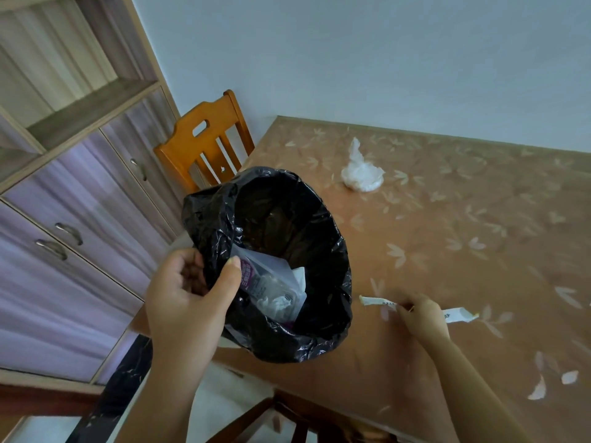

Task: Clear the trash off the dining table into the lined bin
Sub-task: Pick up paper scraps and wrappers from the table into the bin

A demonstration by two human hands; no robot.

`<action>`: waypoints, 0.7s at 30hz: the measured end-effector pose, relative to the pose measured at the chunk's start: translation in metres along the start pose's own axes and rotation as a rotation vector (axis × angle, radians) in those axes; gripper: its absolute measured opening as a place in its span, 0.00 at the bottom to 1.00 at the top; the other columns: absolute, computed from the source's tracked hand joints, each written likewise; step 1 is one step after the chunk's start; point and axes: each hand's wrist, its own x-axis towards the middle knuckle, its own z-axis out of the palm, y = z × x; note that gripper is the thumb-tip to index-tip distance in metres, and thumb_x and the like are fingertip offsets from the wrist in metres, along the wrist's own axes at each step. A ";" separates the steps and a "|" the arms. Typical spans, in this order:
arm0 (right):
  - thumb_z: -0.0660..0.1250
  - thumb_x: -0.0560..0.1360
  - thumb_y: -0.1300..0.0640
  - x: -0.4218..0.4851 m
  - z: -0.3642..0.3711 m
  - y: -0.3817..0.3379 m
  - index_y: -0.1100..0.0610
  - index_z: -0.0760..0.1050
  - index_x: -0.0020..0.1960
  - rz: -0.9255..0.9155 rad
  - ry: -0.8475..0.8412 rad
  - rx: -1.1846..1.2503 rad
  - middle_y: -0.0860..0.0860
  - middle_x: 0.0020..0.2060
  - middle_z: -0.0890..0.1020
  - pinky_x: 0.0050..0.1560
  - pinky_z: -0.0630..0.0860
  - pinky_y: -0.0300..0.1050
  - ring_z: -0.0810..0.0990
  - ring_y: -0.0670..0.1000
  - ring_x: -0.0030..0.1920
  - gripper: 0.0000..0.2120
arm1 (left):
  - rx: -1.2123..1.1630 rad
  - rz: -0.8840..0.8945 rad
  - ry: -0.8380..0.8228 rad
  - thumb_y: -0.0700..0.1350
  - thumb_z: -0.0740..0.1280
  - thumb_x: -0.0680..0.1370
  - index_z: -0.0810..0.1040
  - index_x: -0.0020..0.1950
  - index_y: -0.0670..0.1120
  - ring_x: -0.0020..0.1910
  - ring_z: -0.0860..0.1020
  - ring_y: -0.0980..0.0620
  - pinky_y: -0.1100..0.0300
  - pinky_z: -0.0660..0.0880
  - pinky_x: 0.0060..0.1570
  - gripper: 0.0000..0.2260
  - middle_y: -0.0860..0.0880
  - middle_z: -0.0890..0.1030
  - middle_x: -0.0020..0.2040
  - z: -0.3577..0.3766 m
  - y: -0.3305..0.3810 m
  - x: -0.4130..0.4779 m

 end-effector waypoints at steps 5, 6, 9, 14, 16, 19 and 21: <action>0.69 0.70 0.59 -0.019 -0.023 -0.031 0.60 0.77 0.38 -0.102 0.137 0.128 0.56 0.37 0.79 0.37 0.67 0.44 0.75 0.54 0.37 0.05 | -0.012 0.001 0.009 0.59 0.67 0.63 0.74 0.36 0.56 0.29 0.72 0.60 0.64 0.71 0.29 0.09 0.58 0.76 0.30 -0.005 -0.004 -0.004; 0.69 0.70 0.60 -0.023 -0.031 -0.040 0.59 0.76 0.36 -0.132 0.174 0.152 0.55 0.36 0.78 0.35 0.67 0.43 0.75 0.54 0.36 0.05 | -0.014 0.002 0.014 0.59 0.67 0.63 0.74 0.36 0.57 0.29 0.72 0.60 0.64 0.71 0.29 0.08 0.58 0.76 0.30 -0.006 -0.004 -0.005; 0.70 0.69 0.61 -0.038 -0.058 -0.070 0.57 0.76 0.35 -0.258 0.275 0.213 0.54 0.35 0.78 0.36 0.68 0.42 0.76 0.53 0.34 0.05 | -0.018 0.007 0.030 0.56 0.68 0.64 0.74 0.35 0.55 0.28 0.72 0.61 0.60 0.71 0.30 0.08 0.54 0.74 0.30 -0.006 -0.007 -0.008; 0.70 0.69 0.63 -0.071 -0.096 -0.125 0.59 0.77 0.36 -0.504 0.373 0.253 0.52 0.33 0.76 0.34 0.67 0.27 0.73 0.46 0.32 0.04 | -0.055 0.005 0.026 0.57 0.68 0.64 0.74 0.33 0.56 0.28 0.72 0.59 0.54 0.72 0.31 0.07 0.56 0.76 0.29 -0.009 -0.006 -0.012; 0.70 0.69 0.62 -0.087 -0.104 -0.146 0.58 0.78 0.38 -0.636 0.365 0.238 0.50 0.34 0.76 0.34 0.68 0.30 0.73 0.45 0.32 0.02 | -0.064 0.017 0.005 0.55 0.69 0.66 0.75 0.34 0.58 0.27 0.73 0.60 0.54 0.72 0.30 0.05 0.59 0.77 0.28 -0.011 -0.004 -0.014; 0.69 0.69 0.62 -0.108 -0.106 -0.170 0.56 0.79 0.41 -0.816 0.302 0.236 0.50 0.36 0.79 0.37 0.71 0.38 0.74 0.47 0.35 0.02 | -0.092 0.011 0.009 0.49 0.71 0.69 0.75 0.33 0.58 0.27 0.72 0.62 0.57 0.70 0.30 0.08 0.60 0.76 0.27 -0.013 -0.004 -0.016; 0.69 0.70 0.63 -0.118 -0.103 -0.182 0.56 0.79 0.41 -0.931 0.222 0.261 0.50 0.37 0.79 0.39 0.72 0.36 0.75 0.46 0.37 0.03 | -0.130 -0.018 0.001 0.50 0.71 0.68 0.75 0.33 0.56 0.27 0.73 0.62 0.57 0.70 0.31 0.06 0.59 0.76 0.27 -0.015 -0.003 -0.017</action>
